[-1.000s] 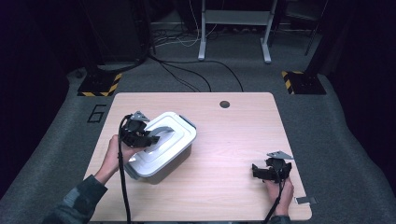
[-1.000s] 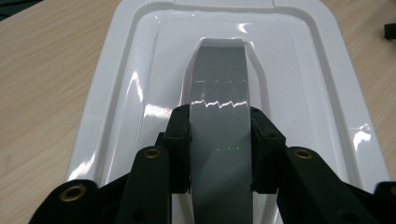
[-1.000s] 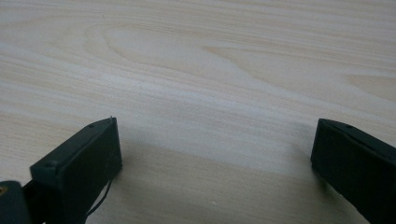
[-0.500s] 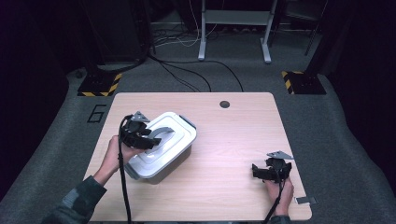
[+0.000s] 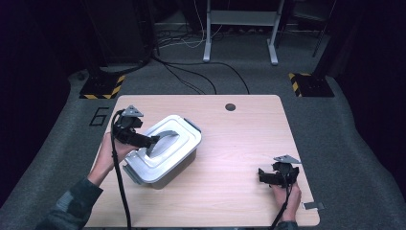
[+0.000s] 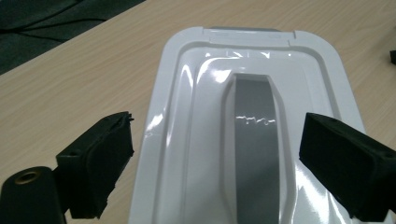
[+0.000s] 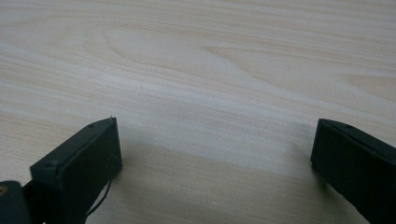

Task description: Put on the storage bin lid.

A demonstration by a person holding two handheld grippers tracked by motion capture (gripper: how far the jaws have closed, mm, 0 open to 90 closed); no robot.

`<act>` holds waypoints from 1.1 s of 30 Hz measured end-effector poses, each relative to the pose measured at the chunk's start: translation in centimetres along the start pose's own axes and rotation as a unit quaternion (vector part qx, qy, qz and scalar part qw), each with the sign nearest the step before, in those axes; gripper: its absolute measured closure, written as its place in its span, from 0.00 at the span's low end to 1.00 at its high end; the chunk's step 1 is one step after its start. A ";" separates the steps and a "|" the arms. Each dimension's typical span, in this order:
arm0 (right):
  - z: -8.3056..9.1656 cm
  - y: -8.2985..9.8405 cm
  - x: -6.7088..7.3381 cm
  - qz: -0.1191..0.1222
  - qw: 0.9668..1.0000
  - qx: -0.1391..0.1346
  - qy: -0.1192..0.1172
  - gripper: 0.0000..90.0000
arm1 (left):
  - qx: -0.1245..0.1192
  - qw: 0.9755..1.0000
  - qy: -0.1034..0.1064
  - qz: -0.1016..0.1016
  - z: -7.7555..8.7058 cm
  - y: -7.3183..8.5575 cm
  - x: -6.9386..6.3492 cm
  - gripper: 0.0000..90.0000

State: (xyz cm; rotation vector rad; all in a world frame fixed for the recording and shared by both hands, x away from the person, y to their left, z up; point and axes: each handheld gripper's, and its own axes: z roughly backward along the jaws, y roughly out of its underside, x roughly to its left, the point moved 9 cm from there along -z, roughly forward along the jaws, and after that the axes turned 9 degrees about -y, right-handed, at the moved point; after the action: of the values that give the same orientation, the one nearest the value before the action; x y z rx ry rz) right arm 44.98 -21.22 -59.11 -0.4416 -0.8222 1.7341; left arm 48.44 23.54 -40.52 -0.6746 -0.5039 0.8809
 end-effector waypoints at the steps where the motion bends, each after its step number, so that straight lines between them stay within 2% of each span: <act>1: 0.0 0.0 0.0 0.000 1.000 0.000 0.000 0.01 | -0.003 1.000 -0.004 0.004 0.1 -0.1 0.4 0.09; 10: 0.0 0.0 0.0 0.000 1.000 0.000 0.000 0.01 | 0.001 0.999 -0.027 0.033 0.1 0.0 3.6 0.02; 11: 0.0 0.0 0.0 0.000 1.000 0.000 0.000 0.01 | 0.001 0.999 -0.027 0.033 0.1 0.0 3.6 0.01; 12: 0.0 0.0 0.0 0.000 1.000 0.000 0.000 0.01 | -0.002 0.998 -0.038 0.043 -0.1 0.0 4.3 0.00; 15: 0.0 0.0 0.0 0.000 1.000 0.000 0.000 0.01 | 0.001 0.998 -0.043 0.049 -0.2 0.2 5.0 0.00; 16: 0.0 0.0 0.0 0.000 1.000 0.000 0.000 0.01 | -0.001 0.997 -0.051 0.057 -0.3 0.2 5.7 0.00; 20: 0.0 0.0 0.0 0.000 1.000 0.000 0.000 0.01 | 0.000 0.995 -0.067 0.073 -0.6 0.5 7.3 0.00; 24: 0.0 0.0 0.0 0.000 1.000 0.000 0.000 0.01 | -0.001 0.992 -0.084 0.098 -1.1 1.0 9.2 0.00; 26: 0.0 0.0 0.0 0.000 1.000 0.000 0.000 0.01 | 0.001 0.990 -0.086 0.113 -1.5 1.5 10.0 0.00; 28: 0.0 0.0 0.0 0.000 1.000 0.000 0.000 0.01 | 0.006 0.989 -0.094 0.118 -1.9 2.0 10.7 0.00; 33: 0.0 0.0 0.0 0.000 1.000 0.000 0.000 0.01 | 0.014 0.986 -0.098 0.137 -3.1 3.2 11.8 0.00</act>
State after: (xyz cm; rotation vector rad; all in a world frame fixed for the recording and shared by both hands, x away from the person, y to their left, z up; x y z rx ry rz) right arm 44.99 -21.22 -59.11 -0.4406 -0.8226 1.7344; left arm 55.21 33.78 -43.42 -0.6430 -0.5815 1.2190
